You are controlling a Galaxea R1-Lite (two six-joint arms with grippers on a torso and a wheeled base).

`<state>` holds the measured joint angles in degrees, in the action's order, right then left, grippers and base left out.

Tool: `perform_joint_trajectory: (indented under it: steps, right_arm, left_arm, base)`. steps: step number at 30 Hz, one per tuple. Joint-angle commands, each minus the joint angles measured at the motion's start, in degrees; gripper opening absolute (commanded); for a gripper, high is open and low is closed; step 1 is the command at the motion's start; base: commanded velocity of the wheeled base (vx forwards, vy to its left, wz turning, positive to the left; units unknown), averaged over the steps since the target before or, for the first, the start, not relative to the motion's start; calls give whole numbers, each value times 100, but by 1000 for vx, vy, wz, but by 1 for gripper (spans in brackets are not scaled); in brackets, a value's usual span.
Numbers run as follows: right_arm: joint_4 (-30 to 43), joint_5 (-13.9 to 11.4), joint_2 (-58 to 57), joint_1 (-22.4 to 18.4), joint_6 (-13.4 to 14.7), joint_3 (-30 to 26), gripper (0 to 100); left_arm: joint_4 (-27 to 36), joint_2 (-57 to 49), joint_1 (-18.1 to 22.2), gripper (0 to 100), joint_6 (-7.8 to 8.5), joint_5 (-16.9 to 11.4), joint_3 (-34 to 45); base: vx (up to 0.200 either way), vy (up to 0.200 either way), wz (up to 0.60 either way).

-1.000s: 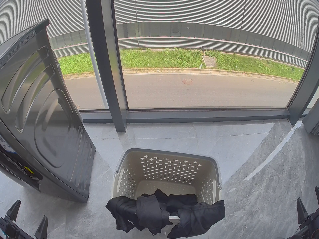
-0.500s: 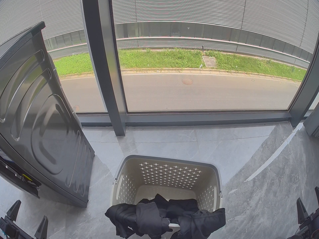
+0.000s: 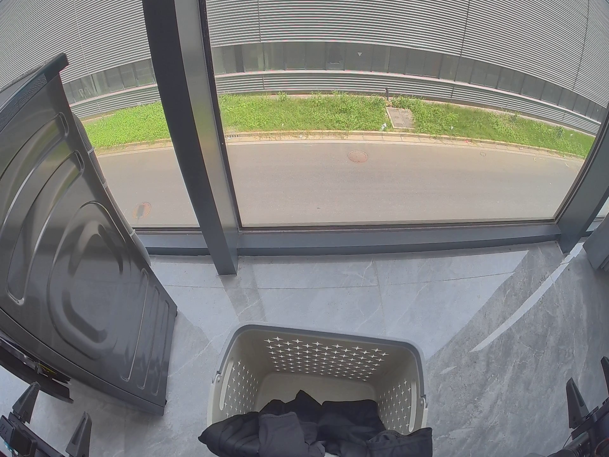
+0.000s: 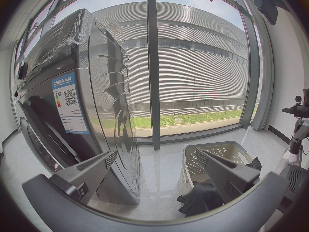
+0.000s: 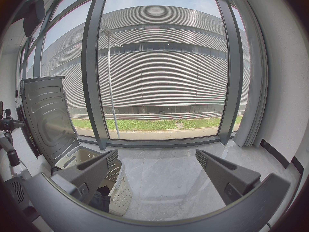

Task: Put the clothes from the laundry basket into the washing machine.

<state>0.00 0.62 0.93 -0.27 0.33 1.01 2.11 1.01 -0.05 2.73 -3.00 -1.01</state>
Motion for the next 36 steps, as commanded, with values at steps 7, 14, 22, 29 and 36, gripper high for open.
perform_joint_trajectory:
  steps: [7, 14, 22, 29, 36]
  right_arm:
    - [0, -1, -93, 0, 2, -101, 100]
    - [0, -1, -93, -8, 2, -101, 100]
    - [0, -1, -93, 0, 2, -101, 100]
    - [0, -1, -93, -8, 2, -101, 100]
    - [0, -1, -93, 0, 2, -101, 100]
  left_arm:
    - [0, -101, -4, 100, -1, 1, 101]
    - [0, -101, -4, 100, -1, 1, 101]
    - [0, -101, -4, 100, -1, 1, 101]
    - [0, -101, 5, 100, -1, 1, 101]
    - [0, -101, 5, 100, -9, 1, 101]
  base:
    - [0, 0, 0]
    - [0, 0, 0]
    - [0, 0, 0]
    - [0, 0, 0]
    - [-57, 0, 0]
